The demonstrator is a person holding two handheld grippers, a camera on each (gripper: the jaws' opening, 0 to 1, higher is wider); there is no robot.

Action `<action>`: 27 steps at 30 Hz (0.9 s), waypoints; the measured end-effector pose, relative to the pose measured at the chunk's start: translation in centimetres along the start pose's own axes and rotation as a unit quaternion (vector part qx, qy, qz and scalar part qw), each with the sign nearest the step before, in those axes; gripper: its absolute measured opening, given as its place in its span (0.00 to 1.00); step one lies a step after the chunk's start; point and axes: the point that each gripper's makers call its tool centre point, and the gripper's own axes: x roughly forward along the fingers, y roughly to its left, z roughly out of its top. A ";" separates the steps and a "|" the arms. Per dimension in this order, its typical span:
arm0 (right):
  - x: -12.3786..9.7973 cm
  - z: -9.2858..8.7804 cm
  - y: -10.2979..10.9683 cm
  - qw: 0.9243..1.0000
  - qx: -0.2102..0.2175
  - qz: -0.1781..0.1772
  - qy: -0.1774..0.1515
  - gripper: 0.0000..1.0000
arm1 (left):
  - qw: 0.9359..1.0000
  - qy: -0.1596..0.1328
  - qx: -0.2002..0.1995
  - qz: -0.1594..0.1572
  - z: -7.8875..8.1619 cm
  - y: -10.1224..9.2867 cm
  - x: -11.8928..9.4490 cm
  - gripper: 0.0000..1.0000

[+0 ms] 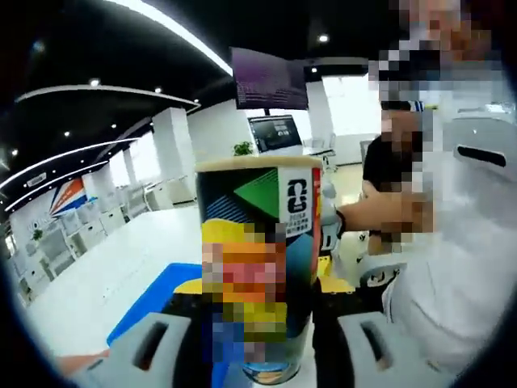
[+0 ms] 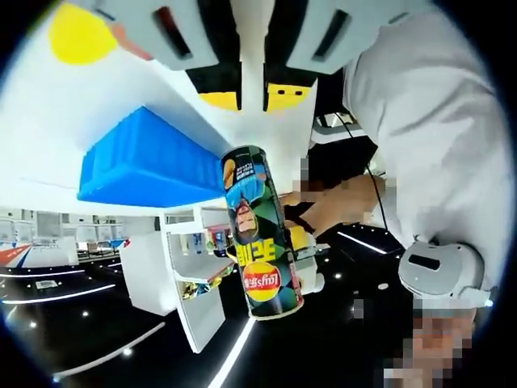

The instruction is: Open the lid of the chip container on the table, take out the chips, place them into the box in front of the container, and close the lid

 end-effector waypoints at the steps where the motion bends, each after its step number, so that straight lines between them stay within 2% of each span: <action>1: 0.0 0.1 -0.1 1.000 0.001 -0.002 -0.002 0.11 | 1.000 0.000 0.005 0.007 -0.2 0.0 0.3 0.46; 3: -0.1 0.3 -0.3 1.000 0.002 -0.006 -0.005 0.11 | 1.000 0.006 0.011 0.013 -0.6 0.0 0.7 0.46; 6: -0.3 0.4 -0.4 1.000 0.002 -0.009 -0.007 0.11 | 1.000 -0.008 0.005 0.021 -0.5 0.0 0.9 0.46; 7: -0.5 0.5 -0.5 1.000 0.003 -0.011 -0.009 0.11 | 0.999 -0.033 -0.003 0.039 0.1 0.5 1.0 0.46; 9: -0.6 0.5 -0.6 1.000 0.005 -0.013 -0.013 0.11 | 0.998 -0.049 -0.013 0.047 0.0 0.7 1.0 0.46; 12: -0.7 0.4 -0.6 1.000 0.008 -0.015 -0.014 0.11 | 0.996 -0.076 -0.037 0.040 0.0 0.4 1.1 0.46; 15: -0.8 0.4 -0.6 1.000 0.006 -0.023 -0.012 0.11 | 0.995 -0.080 -0.046 0.038 -1.0 -0.4 1.6 0.46; 17: -1.0 0.7 -0.3 1.000 0.001 -0.020 -0.016 0.11 | 0.997 -0.054 -0.034 0.037 -2.7 -1.2 2.4 0.46; 18: -1.0 0.8 -0.2 1.000 0.001 -0.019 -0.018 0.11 | 0.994 -0.094 -0.046 0.030 -1.9 -1.5 2.6 0.46; 19: -1.2 0.8 -0.5 1.000 0.001 -0.020 -0.019 0.11 | 0.994 -0.084 -0.062 0.023 -2.3 -1.6 2.5 0.46; 20: -1.2 0.7 -0.6 1.000 0.000 -0.020 -0.019 0.11 | 0.993 -0.088 -0.076 0.022 -2.2 -1.6 2.5 0.46; 27: -1.9 0.3 -1.3 0.999 0.006 -0.029 -0.021 0.11 | 0.991 -0.107 -0.074 0.023 -2.2 -1.6 2.4 0.47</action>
